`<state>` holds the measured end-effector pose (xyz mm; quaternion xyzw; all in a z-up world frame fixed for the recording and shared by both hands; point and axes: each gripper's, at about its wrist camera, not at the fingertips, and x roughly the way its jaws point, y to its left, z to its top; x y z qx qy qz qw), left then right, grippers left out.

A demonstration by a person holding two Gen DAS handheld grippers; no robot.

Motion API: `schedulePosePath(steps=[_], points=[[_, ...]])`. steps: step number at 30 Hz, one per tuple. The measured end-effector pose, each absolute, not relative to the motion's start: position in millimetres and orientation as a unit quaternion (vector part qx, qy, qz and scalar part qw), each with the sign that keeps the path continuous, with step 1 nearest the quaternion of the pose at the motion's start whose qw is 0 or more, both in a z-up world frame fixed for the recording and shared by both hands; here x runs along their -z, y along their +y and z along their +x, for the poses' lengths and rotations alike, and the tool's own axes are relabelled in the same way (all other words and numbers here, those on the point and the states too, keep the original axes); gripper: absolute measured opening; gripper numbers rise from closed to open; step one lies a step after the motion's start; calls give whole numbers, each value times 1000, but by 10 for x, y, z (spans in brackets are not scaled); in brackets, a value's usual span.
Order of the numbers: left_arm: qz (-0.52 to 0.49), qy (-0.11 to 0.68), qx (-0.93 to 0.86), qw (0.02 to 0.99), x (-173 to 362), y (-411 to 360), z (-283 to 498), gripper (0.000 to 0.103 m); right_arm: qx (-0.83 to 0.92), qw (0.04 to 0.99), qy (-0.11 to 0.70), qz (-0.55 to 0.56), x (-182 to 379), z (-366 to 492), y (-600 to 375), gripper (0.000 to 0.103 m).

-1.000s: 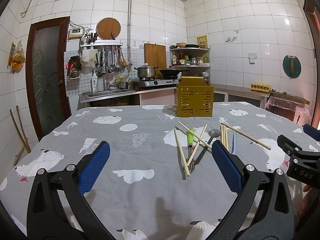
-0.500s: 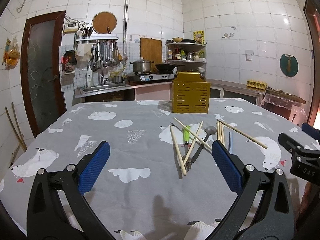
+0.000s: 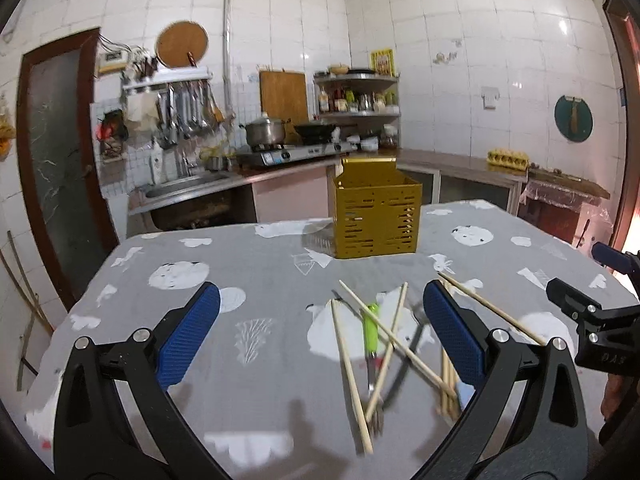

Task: Organize utensils
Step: 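Grasp a wooden chopstick with the left tool while the right tool grasps another chopstick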

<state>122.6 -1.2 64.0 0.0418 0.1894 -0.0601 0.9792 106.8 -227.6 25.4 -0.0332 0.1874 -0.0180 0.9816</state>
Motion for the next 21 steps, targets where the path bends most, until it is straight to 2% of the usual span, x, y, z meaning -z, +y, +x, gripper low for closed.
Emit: schedulePosePath(steps=[8,9,11,13,21], points=[[33,295,59,953,-297,-95,2305,98,28,957,290,-6,63,2145,-2559,98],[31,296,58,953,-254,-92,2303,98,31,953,301,-6,112,2236,-2573,96],[28,316,48,947,-79,-78,2497,98,33,942,334,-3,245,2451,-2594,84],[14,345,52,937,37,-27,2608,98,31,934,357,0,335,2600,-2605,80],[-29,427,76,901,430,57,2880,73,3,908,419,-4,569,2954,-2573,59]])
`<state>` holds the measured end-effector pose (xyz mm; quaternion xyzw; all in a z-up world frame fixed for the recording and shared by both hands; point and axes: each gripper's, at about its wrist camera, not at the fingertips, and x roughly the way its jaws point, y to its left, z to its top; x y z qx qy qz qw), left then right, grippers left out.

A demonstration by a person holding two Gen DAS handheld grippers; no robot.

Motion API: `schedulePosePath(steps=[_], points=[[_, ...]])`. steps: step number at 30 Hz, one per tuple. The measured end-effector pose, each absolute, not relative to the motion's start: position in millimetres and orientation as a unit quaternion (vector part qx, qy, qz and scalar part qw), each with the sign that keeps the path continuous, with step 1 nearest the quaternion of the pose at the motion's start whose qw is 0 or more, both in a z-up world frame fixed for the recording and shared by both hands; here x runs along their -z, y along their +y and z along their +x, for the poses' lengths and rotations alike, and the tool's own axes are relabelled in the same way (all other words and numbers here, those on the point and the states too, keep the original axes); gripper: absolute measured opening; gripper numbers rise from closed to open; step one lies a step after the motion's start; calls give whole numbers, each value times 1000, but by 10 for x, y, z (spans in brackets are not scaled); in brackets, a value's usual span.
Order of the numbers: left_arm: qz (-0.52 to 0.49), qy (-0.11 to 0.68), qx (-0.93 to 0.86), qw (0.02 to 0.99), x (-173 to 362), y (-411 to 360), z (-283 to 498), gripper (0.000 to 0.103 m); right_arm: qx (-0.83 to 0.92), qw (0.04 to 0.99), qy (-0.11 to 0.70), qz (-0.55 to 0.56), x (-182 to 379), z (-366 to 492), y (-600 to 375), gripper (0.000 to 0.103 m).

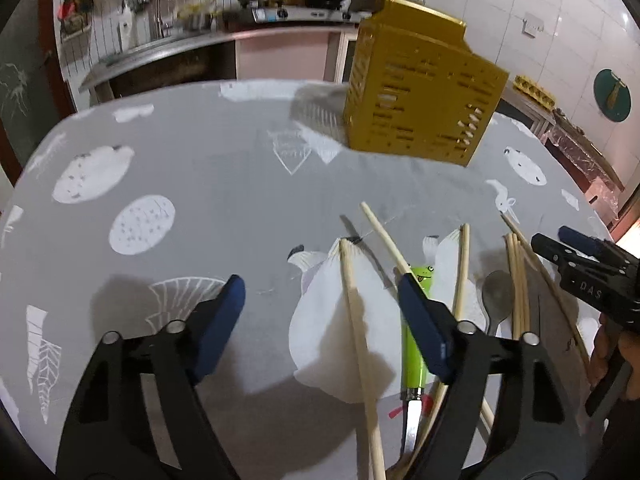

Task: Organize utensils
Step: 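Grasp a wooden chopstick with the left tool while the right tool grasps another chopstick, then lift both held chopsticks and carry them over the yellow slotted holder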

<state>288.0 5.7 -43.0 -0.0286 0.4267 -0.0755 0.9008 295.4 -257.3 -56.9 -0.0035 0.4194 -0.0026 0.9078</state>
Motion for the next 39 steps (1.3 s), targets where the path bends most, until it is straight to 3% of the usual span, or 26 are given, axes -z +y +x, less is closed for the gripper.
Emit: schedulePosePath(steps=[7,11,12,20,28,39], points=[[-13,467,84,880,544,-76,3069,42,-8,899,438,-20,672,3098,-2494,49],[13,465,73,882,561,-154,3112,37,-11,896,444,-13,647,3195,-2497,24],[16,465,71,882,557,-156,3109,37,-12,895,446,-11,647,3220,-2504,22],[43,458,49,886,554,-278,3134,26,-3,897,442,-6,667,3321,-2472,17],[24,474,54,878,529,-281,3202,6,-7,885,466,-10,638,3455,-2461,7],[-24,456,69,887,357,-141,3280,4,-15,908,409,92,362,3310,-2672,6]])
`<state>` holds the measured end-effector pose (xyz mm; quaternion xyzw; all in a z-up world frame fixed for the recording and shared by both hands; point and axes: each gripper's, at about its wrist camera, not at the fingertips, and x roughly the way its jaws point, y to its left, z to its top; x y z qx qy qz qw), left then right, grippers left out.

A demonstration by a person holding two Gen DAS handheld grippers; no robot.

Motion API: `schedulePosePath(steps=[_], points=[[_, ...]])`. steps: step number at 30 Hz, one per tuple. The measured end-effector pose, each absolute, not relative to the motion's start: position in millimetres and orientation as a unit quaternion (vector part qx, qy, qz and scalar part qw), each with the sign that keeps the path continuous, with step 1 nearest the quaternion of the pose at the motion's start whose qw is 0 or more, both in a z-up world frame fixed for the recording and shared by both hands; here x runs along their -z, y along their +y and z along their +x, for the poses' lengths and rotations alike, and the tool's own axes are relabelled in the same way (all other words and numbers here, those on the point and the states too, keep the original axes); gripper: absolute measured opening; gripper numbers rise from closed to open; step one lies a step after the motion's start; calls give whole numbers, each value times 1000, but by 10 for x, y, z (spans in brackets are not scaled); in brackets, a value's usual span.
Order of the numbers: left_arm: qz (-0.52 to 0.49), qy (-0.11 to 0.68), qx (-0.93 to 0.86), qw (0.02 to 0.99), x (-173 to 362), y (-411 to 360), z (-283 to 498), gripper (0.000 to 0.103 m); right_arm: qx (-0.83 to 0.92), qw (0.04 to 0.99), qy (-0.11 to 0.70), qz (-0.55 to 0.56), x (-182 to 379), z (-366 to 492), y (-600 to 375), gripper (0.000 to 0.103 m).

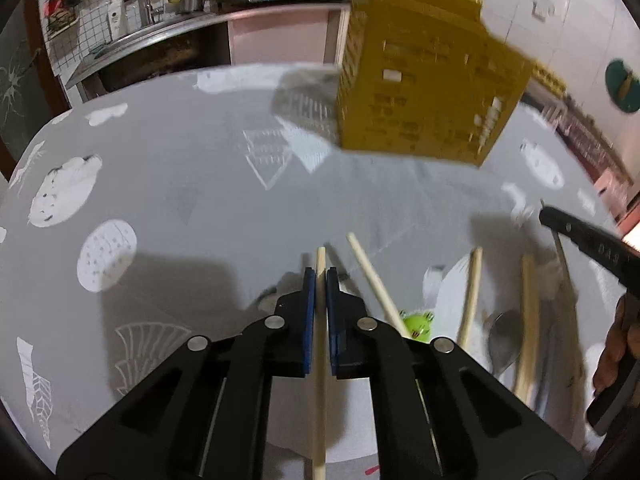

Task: Organize utensils
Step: 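Lift both held chopsticks and carry them over the yellow slotted holder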

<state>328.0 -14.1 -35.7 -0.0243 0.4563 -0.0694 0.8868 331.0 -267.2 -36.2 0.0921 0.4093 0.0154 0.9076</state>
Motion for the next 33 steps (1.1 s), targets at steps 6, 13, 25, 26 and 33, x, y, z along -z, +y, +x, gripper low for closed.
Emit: schedulePosePath(steps=[6,13,25,26,33], points=[[-53,382,91,918,-162,-53,3145,4,4,940,332,82,5,3105,-2630,6],[-48,318,98,942,-605,-113,3042,4,18,965,249,80,-324,2954,-2670,6],[-39,188,88,978,-1164,-193,2996,4,47,990,102,80,-888,2737,-2709,6],[-36,176,87,980,-1222,-218,3011,4,48,991,96,80,-925,2745,-2702,6],[-30,131,85,987,-1592,-332,3216,4,41,995,52,80,-1330,2857,-2648,6]])
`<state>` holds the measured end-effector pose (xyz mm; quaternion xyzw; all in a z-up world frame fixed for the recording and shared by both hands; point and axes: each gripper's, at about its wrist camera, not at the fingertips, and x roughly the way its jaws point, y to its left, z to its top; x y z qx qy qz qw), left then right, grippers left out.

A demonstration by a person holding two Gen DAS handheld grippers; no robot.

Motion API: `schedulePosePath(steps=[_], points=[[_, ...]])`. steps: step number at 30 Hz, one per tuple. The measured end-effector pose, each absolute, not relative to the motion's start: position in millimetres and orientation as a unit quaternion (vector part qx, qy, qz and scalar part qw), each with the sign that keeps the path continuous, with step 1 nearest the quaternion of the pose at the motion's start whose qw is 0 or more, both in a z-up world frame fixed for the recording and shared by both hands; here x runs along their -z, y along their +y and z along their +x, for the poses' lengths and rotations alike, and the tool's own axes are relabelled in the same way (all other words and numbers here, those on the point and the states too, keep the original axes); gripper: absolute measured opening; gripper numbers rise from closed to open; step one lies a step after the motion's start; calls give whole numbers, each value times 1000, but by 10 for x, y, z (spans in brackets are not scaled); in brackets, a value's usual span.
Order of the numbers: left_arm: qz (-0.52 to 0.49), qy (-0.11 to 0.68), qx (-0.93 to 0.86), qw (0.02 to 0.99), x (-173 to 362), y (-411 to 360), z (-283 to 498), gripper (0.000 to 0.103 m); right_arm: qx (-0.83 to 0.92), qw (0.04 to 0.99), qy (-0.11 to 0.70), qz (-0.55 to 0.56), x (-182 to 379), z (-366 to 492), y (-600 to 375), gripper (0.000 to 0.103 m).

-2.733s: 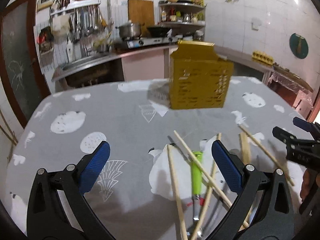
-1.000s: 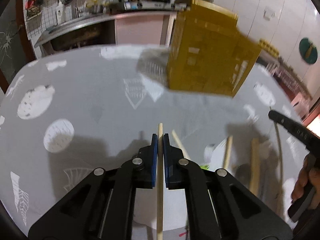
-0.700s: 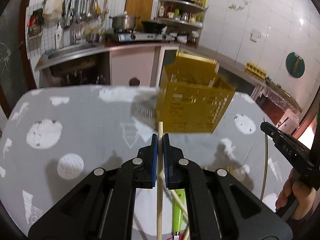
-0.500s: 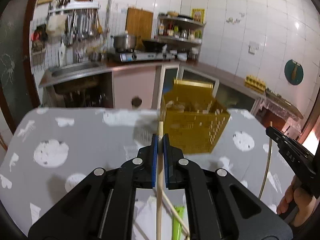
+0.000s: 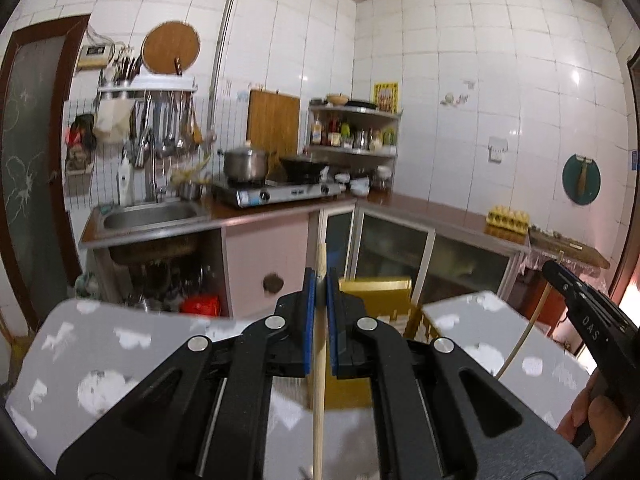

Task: Organize utensils
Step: 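Lift both held chopsticks and carry them over the yellow slotted holder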

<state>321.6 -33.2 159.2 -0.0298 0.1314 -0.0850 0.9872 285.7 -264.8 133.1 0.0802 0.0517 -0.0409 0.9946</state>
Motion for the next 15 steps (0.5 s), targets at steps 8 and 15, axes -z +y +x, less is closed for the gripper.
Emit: schedulePosePath(steps=[8,15], points=[[-42,69,101,992,-2240,-538,3557,4,21,996,13,83,-1918,3153,-2544,6],[-54,25,122,991,-2480,-820,3976,4,11,995,4,101,-2101,3566,-2439,6]])
